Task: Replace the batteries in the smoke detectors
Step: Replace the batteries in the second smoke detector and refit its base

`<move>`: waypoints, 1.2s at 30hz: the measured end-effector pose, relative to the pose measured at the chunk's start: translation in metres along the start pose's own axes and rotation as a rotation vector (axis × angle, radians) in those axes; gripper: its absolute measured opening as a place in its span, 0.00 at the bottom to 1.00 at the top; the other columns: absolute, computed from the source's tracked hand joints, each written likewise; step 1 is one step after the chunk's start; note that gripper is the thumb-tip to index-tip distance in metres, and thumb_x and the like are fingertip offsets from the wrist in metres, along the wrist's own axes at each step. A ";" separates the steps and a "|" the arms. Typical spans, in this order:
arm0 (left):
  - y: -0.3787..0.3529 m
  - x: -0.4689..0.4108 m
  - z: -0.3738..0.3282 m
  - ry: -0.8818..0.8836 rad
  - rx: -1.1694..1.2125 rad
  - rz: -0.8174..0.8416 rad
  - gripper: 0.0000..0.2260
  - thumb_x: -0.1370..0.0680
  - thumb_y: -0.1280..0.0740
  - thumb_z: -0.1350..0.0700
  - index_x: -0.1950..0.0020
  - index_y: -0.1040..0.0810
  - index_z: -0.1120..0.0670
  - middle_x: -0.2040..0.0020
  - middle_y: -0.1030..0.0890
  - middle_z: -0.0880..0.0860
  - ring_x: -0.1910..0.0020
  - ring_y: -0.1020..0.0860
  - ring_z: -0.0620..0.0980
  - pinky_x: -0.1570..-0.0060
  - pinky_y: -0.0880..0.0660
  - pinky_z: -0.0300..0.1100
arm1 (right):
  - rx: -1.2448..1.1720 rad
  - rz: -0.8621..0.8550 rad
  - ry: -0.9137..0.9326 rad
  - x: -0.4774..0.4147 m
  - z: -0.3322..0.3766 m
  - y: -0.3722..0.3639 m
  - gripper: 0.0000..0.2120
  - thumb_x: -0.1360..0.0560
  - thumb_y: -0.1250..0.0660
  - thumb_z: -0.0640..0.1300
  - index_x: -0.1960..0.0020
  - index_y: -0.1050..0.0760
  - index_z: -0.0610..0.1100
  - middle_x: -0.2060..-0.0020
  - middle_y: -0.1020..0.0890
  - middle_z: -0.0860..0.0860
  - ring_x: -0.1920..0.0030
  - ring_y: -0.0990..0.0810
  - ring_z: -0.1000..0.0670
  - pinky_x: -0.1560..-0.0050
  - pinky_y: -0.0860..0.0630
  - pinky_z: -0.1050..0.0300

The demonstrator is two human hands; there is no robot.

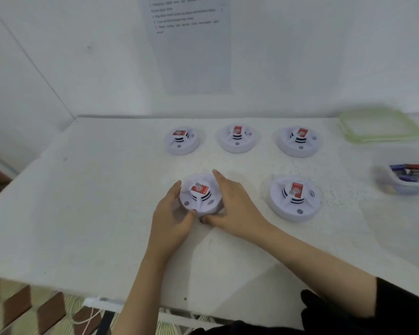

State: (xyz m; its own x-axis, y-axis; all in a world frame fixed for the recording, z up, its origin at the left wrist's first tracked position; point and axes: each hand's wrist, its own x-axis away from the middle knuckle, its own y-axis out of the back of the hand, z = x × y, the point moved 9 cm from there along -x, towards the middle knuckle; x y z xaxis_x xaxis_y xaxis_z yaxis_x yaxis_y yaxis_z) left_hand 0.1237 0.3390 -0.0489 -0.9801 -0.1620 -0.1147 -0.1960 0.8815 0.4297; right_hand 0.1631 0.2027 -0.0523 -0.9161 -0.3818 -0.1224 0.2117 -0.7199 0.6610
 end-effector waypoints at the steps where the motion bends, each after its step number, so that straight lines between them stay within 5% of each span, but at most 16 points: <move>1: 0.000 0.001 0.001 0.012 0.013 -0.005 0.31 0.32 0.33 0.54 0.29 0.32 0.50 0.41 0.26 0.39 0.48 0.31 0.17 0.51 0.36 0.16 | -0.052 -0.033 0.007 0.000 0.001 0.005 0.46 0.37 0.22 0.48 0.26 0.43 0.40 0.39 0.25 0.50 0.39 0.28 0.55 0.38 0.31 0.60; 3: 0.000 0.003 0.003 0.029 0.037 0.006 0.32 0.33 0.33 0.52 0.29 0.32 0.50 0.41 0.24 0.40 0.47 0.29 0.21 0.52 0.35 0.17 | -0.164 -0.077 0.007 0.004 0.000 0.012 0.43 0.38 0.21 0.46 0.29 0.39 0.44 0.45 0.24 0.56 0.46 0.27 0.63 0.43 0.29 0.65; 6: -0.002 0.006 0.002 0.059 0.070 0.077 0.35 0.32 0.32 0.44 0.26 0.36 0.47 0.43 0.23 0.40 0.47 0.27 0.25 0.52 0.33 0.19 | -0.282 -0.130 -0.015 0.014 -0.006 0.022 0.44 0.38 0.21 0.48 0.30 0.44 0.54 0.41 0.27 0.55 0.39 0.29 0.58 0.41 0.31 0.64; 10: -0.015 0.000 0.002 0.168 0.099 0.230 0.47 0.41 0.36 0.31 0.24 0.40 0.46 0.42 0.21 0.48 0.42 0.24 0.39 0.47 0.31 0.32 | -0.309 -0.184 0.061 0.022 0.011 0.041 0.42 0.37 0.23 0.47 0.31 0.43 0.55 0.38 0.29 0.58 0.35 0.32 0.62 0.39 0.34 0.69; 14: -0.029 -0.003 -0.008 0.189 0.229 0.336 0.40 0.38 0.33 0.32 0.30 0.28 0.50 0.45 0.18 0.53 0.44 0.21 0.52 0.40 0.25 0.50 | -0.202 -0.161 0.141 0.029 0.027 0.051 0.41 0.36 0.22 0.50 0.30 0.41 0.54 0.33 0.33 0.60 0.32 0.34 0.58 0.35 0.38 0.68; 18: -0.042 0.001 -0.020 0.184 0.542 0.418 0.36 0.38 0.27 0.32 0.38 0.22 0.52 0.43 0.18 0.56 0.45 0.19 0.55 0.50 0.20 0.48 | -0.212 -0.094 0.099 0.031 0.021 0.049 0.49 0.40 0.21 0.56 0.29 0.49 0.64 0.30 0.39 0.64 0.30 0.39 0.61 0.31 0.39 0.62; 22: -0.051 0.002 -0.028 0.151 0.532 0.492 0.37 0.34 0.30 0.31 0.32 0.27 0.51 0.38 0.20 0.56 0.40 0.21 0.58 0.46 0.22 0.51 | -0.229 -0.098 0.067 0.039 0.011 0.049 0.51 0.37 0.22 0.50 0.25 0.50 0.56 0.32 0.37 0.63 0.31 0.37 0.62 0.35 0.36 0.67; 26: -0.053 0.003 -0.028 0.108 0.469 0.495 0.34 0.31 0.32 0.31 0.33 0.26 0.51 0.39 0.19 0.55 0.42 0.20 0.57 0.49 0.21 0.47 | -0.203 -0.085 0.054 0.046 0.009 0.051 0.49 0.36 0.24 0.49 0.25 0.52 0.53 0.32 0.38 0.63 0.31 0.40 0.65 0.37 0.39 0.73; 30: -0.034 0.006 -0.041 -0.057 0.398 0.341 0.22 0.24 0.36 0.53 0.30 0.29 0.51 0.38 0.20 0.46 0.38 0.22 0.46 0.47 0.24 0.37 | -0.115 -0.060 0.039 0.049 0.005 0.053 0.48 0.39 0.30 0.57 0.25 0.51 0.53 0.33 0.36 0.61 0.32 0.38 0.63 0.37 0.36 0.68; 36: -0.040 0.013 -0.051 -0.205 0.098 0.407 0.40 0.35 0.28 0.53 0.25 0.38 0.47 0.30 0.30 0.37 0.31 0.32 0.36 0.38 0.32 0.30 | 0.033 -0.036 -0.014 0.054 0.000 0.059 0.48 0.41 0.35 0.64 0.25 0.51 0.55 0.43 0.34 0.61 0.44 0.36 0.65 0.48 0.37 0.73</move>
State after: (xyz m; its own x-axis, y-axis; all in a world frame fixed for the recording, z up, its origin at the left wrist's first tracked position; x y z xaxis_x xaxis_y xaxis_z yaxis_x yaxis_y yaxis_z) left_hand 0.1170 0.2788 -0.0223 -0.9484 0.2878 -0.1333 0.2166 0.8947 0.3907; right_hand 0.1260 0.1401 -0.0197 -0.9277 -0.3478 -0.1359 0.1677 -0.7134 0.6804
